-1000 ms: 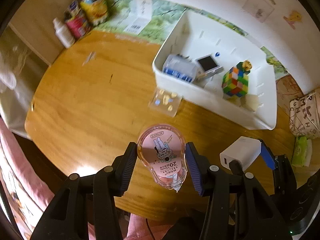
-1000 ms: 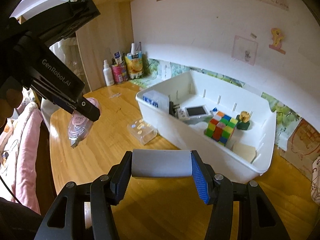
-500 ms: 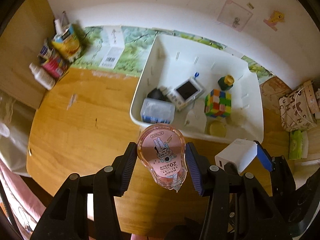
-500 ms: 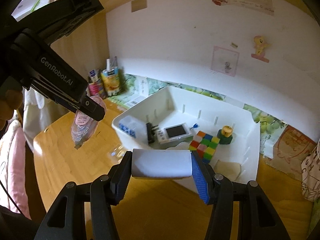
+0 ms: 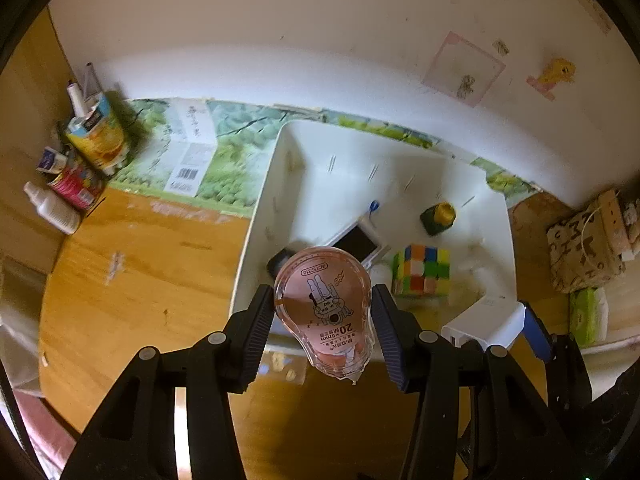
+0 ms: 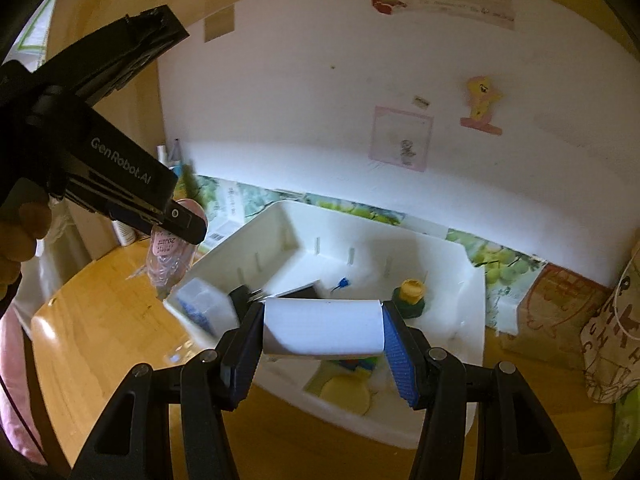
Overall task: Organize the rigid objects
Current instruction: 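Lift the tape roller and charger with both grippers and carry them over the bin, then lower both held items into the bin and open both grippers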
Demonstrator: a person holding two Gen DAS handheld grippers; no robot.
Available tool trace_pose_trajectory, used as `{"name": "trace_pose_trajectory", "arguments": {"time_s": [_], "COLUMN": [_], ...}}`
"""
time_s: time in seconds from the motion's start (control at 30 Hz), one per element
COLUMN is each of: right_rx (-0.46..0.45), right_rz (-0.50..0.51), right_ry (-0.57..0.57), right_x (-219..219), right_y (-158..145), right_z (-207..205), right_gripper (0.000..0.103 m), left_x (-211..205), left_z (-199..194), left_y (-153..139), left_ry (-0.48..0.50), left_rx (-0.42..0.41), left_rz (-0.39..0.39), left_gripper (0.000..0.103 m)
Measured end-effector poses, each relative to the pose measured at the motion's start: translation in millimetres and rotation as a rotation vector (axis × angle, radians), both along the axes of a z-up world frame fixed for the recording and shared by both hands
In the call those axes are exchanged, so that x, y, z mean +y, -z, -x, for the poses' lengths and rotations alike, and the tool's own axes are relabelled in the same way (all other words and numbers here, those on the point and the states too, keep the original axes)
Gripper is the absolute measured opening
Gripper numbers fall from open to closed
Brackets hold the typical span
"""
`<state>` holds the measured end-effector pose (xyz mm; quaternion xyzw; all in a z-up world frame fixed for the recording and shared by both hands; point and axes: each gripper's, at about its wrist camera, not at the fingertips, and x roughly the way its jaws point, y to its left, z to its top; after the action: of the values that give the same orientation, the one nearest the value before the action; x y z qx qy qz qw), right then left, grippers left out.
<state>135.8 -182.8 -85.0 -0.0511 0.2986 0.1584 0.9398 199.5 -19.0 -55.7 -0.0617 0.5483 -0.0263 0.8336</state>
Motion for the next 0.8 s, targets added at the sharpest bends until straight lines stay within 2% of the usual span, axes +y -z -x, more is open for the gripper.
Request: {"name": "trace_pose_trajectory", "arguments": {"time_s": [0.3, 0.57, 0.8], "right_rx": [-0.020, -0.002, 0.017], "right_rz": [0.015, 0.018, 0.018], "right_ry": [0.060, 0.088, 0.090], "right_x": [-5.1, -11.4, -16.4], "right_y": [8.0, 17.2, 19.7], "right_z": [-21.8, -31.6, -36.0], "right_gripper": [0.057, 0.057, 0.057], "left_x": [3.1, -7.3, -13.6], "left_z": [-17.2, -17.9, -21.2], "left_y": [17.9, 20.5, 19.4], "left_ry": [-0.009, 0.033, 0.033], "left_rx": [-0.075, -0.187, -0.224], "left_rz": [0.095, 0.113, 0.100], "left_gripper": [0.053, 0.054, 0.054]}}
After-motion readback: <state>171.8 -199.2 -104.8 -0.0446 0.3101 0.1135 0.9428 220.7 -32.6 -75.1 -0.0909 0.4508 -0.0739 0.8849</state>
